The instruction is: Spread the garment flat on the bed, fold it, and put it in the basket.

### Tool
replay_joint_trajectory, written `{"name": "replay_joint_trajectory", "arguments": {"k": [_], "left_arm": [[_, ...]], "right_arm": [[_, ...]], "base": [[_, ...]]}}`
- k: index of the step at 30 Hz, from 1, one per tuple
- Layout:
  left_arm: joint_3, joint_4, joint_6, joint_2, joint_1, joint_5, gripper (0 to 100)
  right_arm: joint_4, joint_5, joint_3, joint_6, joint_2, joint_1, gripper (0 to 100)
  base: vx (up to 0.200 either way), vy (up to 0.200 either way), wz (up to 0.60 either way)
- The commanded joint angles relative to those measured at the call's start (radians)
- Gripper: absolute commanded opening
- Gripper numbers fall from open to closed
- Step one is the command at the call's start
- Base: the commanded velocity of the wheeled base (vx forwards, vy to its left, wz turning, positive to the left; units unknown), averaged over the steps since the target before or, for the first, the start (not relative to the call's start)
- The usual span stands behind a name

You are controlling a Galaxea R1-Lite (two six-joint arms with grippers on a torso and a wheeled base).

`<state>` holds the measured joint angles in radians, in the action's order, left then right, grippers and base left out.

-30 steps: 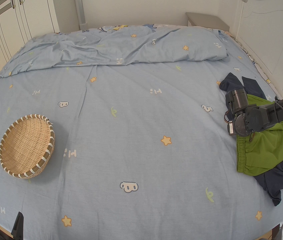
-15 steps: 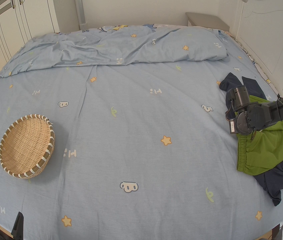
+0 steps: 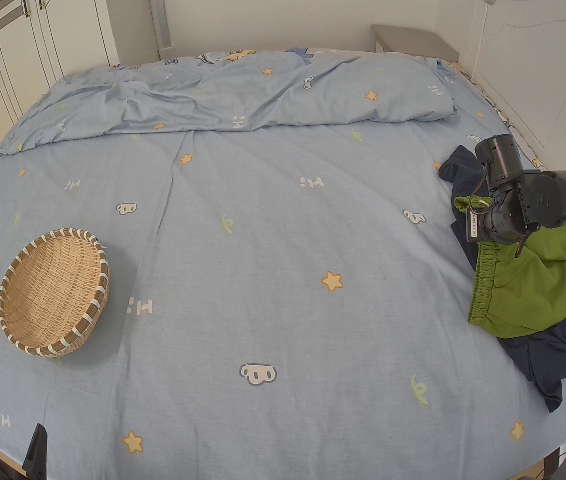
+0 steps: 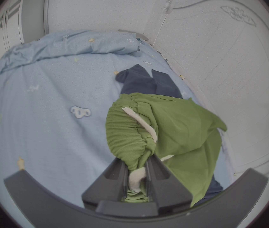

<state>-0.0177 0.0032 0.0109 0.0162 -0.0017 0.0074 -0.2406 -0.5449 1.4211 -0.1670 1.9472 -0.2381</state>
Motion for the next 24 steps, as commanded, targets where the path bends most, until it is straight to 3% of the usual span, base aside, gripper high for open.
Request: {"name": "replay_joint_trajectory", "arguments": {"k": [1,8,12,15,20,21,24], "left_arm": [[0.016,0.0,0.0,-0.009,-0.001,0.0,100],[0.016,0.0,0.0,-0.009,0.0,0.0,100],[0.016,0.0,0.0,-0.009,0.0,0.0,100],[0.016,0.0,0.0,-0.009,-0.001,0.0,100],[0.016,0.0,0.0,-0.009,-0.001,0.0,100],[0.016,0.0,0.0,-0.009,-0.001,0.0,100],[0.016,0.0,0.0,-0.009,0.0,0.0,100]], "right_arm": [[-0.069,0.099,0.052,-0.068,-0.053,-0.013,0],[-0.321,0.454,0.236,-0.224,-0.094,-0.047,0],[-0.411,0.589,0.334,-0.255,-0.114,-0.078,0],[-0.442,0.638,0.383,-0.269,-0.116,-0.125,0],[-0.434,0.646,0.455,-0.338,-0.1,-0.282,0],[-0.434,0.646,0.455,-0.338,-0.1,-0.282,0],[-0.437,0.64,0.575,-0.397,0.004,-0.443,0]], "base": [[0.0,0.0,0.0],[0.0,0.0,0.0],[0.0,0.0,0.0],[0.0,0.0,0.0],[0.0,0.0,0.0],[0.0,0.0,0.0],[0.0,0.0,0.0]]}}
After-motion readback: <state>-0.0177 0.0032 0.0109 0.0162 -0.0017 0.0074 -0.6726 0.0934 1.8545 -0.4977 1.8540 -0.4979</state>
